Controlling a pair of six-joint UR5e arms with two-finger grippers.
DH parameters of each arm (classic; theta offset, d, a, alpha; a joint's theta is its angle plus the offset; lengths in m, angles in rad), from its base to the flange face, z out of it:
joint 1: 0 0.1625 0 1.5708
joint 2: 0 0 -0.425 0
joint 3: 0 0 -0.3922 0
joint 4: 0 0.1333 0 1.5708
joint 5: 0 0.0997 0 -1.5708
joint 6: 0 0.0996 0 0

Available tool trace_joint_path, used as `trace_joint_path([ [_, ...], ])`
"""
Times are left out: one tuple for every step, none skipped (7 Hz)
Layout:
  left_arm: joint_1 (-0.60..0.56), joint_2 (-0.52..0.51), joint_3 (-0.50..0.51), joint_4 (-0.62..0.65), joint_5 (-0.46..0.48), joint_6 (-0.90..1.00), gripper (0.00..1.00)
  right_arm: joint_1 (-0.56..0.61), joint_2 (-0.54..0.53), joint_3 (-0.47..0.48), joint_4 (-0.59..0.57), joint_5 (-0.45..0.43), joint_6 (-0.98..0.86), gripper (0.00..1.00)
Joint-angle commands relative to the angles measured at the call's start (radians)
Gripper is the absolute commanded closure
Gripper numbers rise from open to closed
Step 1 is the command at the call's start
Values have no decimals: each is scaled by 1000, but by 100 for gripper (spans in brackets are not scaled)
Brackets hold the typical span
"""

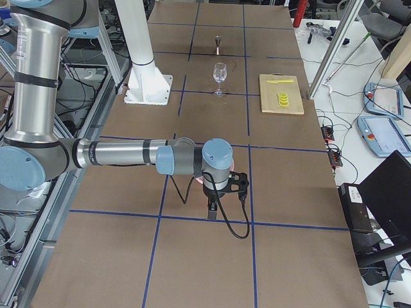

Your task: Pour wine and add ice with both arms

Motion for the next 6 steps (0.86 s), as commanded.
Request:
trace_joint_path([
  [1, 1, 0, -1, 1, -87, 0, -1, -1, 1, 2, 4, -11, 0],
  [3, 1, 0, -7, 2, -103, 0, 0, -1, 1, 2, 6, -11, 0],
  [5, -8, 1, -6, 4, -100, 0, -1, -1, 1, 2, 6, -11, 0],
  [5, -11, 0, -10, 1, -97, 0, -1, -1, -2, 2, 6, -11, 0],
  [6, -22, -3, -13, 1, -97, 0, -1, -1, -2, 2, 6, -11, 0],
  [6, -28, -3, -12, 2, -97, 0, -1, -1, -2, 2, 6, -12, 0],
])
